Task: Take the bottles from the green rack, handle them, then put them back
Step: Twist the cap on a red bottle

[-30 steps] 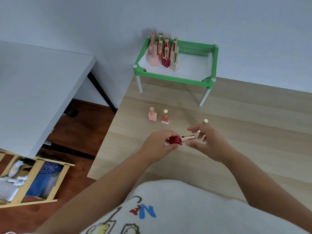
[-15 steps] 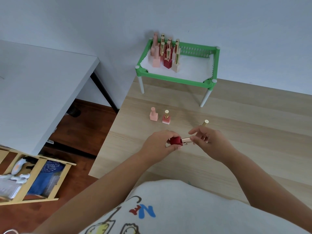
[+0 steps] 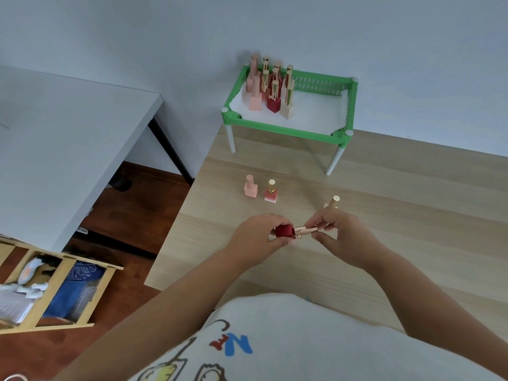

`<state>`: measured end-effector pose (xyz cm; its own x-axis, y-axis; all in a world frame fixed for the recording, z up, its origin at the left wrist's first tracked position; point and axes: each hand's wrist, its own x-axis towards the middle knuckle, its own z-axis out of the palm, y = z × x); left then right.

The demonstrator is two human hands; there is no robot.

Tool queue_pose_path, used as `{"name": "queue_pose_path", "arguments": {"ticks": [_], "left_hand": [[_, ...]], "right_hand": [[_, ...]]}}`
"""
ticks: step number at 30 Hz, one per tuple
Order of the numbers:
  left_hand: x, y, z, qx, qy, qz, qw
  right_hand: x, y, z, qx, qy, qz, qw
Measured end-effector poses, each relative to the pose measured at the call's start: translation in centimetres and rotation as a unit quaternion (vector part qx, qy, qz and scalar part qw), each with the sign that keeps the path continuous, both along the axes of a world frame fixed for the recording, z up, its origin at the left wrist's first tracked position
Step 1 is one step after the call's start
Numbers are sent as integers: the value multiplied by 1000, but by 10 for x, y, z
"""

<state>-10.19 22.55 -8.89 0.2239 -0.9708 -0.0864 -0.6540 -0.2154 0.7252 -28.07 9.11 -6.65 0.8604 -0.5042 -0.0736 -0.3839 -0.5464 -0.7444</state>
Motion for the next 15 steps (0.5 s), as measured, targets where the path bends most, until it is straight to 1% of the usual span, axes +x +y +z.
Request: {"name": "queue_pose_path", "arguments": {"ticks": [3,8,11,15], "left_hand": [[1,0,1,-7,-11,0,1000],[1,0,4,-17,-16,-7,1000],[1,-1,4,-21,-19,-9,1000],[2,-1,3,-21,-13,-10,1000]], "right_hand": [[1,1,0,5,0,-17,1000],[5,2,-3,39,9,-52,998],[5,2,-6,37,23,-53,998],[2,1,-3,36,13,-53,998]]}}
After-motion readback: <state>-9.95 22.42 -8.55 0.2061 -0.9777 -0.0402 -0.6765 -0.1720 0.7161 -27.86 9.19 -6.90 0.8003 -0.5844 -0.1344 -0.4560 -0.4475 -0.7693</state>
